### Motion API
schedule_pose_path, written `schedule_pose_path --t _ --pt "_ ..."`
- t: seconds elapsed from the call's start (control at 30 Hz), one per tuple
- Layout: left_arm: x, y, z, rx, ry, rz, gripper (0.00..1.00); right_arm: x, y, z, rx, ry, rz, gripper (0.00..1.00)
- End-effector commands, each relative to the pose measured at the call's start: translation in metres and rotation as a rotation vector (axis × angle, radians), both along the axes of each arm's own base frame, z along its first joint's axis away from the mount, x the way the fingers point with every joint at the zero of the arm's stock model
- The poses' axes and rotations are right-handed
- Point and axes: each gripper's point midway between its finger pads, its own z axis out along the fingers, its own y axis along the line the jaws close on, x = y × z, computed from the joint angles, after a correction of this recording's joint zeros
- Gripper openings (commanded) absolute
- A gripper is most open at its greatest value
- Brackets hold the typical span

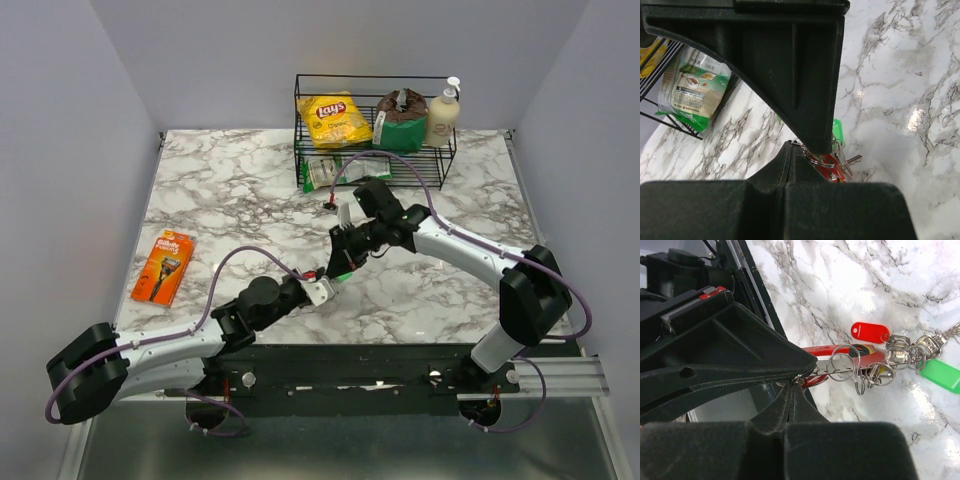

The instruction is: Put the keys on the keyring

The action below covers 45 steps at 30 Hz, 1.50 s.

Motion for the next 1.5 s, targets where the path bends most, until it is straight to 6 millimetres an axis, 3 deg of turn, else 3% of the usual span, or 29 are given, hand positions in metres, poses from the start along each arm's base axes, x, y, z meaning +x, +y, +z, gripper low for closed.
schedule_pose_path --t 0.0,0.5,0.9,1.27,1.47 --pt "-0.003 -0.004 -0.012 0.000 0.048 -0.001 0.00 0.009 0.004 -0.022 -0.042 0.007 -0.045 0.00" --pt "-0.006 -0.004 -0.013 -0.006 0.062 -0.006 0.00 0.022 0.011 0.024 0.036 -0.091 -0.084 0.00" --pt "-0.006 -0.009 -0.012 -0.007 0.061 -0.023 0.00 0.036 0.004 0.056 0.117 -0.202 -0.183 0.00" --pt "0.000 -0.018 -0.013 -0.020 0.085 -0.006 0.00 0.031 0.002 0.028 0.081 -0.147 -0.172 0.00" --pt "0.003 -0.027 -0.015 -0.025 0.090 -0.011 0.00 0.037 -0.010 0.027 0.055 -0.185 -0.235 0.01"
